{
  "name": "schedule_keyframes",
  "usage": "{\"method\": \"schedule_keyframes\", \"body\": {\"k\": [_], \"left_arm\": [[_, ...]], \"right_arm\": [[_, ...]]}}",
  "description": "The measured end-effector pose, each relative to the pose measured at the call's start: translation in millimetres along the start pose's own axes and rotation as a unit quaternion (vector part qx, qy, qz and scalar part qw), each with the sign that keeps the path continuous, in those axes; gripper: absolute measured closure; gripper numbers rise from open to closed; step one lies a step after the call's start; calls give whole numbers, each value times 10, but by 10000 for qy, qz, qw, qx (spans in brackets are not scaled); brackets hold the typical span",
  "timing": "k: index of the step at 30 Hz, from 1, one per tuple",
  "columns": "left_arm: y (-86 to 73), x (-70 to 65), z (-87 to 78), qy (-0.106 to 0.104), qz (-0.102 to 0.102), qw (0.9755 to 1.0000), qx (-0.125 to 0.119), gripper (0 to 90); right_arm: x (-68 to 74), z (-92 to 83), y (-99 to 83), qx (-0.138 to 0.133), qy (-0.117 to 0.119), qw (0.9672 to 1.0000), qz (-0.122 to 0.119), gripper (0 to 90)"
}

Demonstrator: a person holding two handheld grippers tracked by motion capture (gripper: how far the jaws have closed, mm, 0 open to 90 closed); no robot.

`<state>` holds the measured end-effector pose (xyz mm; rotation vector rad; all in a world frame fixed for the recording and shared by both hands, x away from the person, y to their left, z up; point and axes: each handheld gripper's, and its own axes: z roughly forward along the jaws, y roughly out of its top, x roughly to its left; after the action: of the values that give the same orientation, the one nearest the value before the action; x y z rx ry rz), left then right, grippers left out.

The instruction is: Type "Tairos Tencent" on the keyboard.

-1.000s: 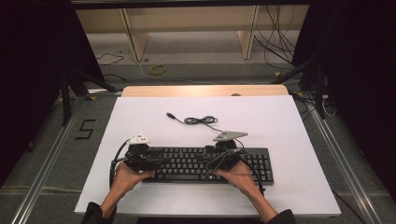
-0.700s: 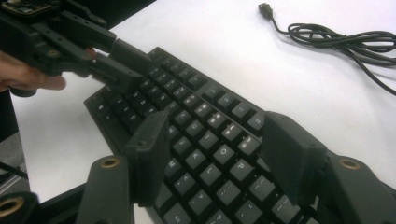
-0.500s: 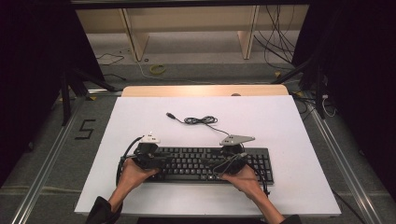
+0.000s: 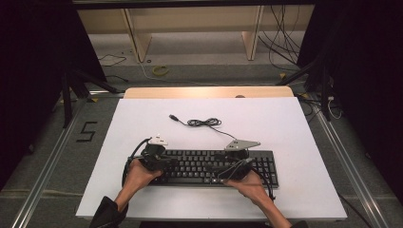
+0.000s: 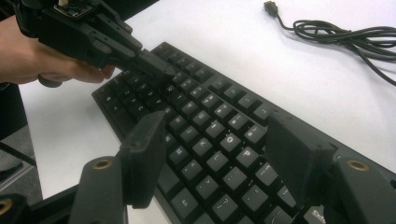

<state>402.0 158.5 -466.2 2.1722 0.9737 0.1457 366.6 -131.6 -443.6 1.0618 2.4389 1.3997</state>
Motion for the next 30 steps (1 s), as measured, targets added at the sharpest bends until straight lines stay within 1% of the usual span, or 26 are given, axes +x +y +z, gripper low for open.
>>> {"method": "schedule_keyframes", "body": {"k": [7, 12, 14, 15, 17, 22, 25, 27, 30], "left_arm": [[10, -7, 38, 21, 28, 10000, 89, 890], [4, -6, 58, 38, -25, 9999, 95, 890], [0, -8, 69, 82, 37, 9998, 156, 891], [-11, -9, 82, 80, 66, 9999, 135, 892], [-22, 2, 87, 24, 55, 9999, 84, 893], [-19, -10, 85, 45, 101, 9999, 72, 893], [-12, -10, 71, 28, 79, 10000, 51, 891], [-4, -12, 49, -30, 58, 10000, 15, 890], [8, -29, 25, -27, 56, 10000, -25, 889]], "right_arm": [[1, -8, -9, 16, 9, 10000, 6, 392], [-4, -12, -11, 20, 3, 10000, 22, 392], [-4, -15, -10, 16, 3, 10000, 22, 393], [-5, -16, -10, 16, -1, 10000, 19, 394], [-8, -16, -10, 14, -12, 10000, 13, 394], [-15, -21, -9, 16, -33, 10000, 27, 394], [-18, -23, -5, 9, -41, 10000, 29, 394], [-23, -28, -2, -1, -51, 10000, 27, 394], [-24, -38, 4, -20, -45, 10000, 46, 394]]}}
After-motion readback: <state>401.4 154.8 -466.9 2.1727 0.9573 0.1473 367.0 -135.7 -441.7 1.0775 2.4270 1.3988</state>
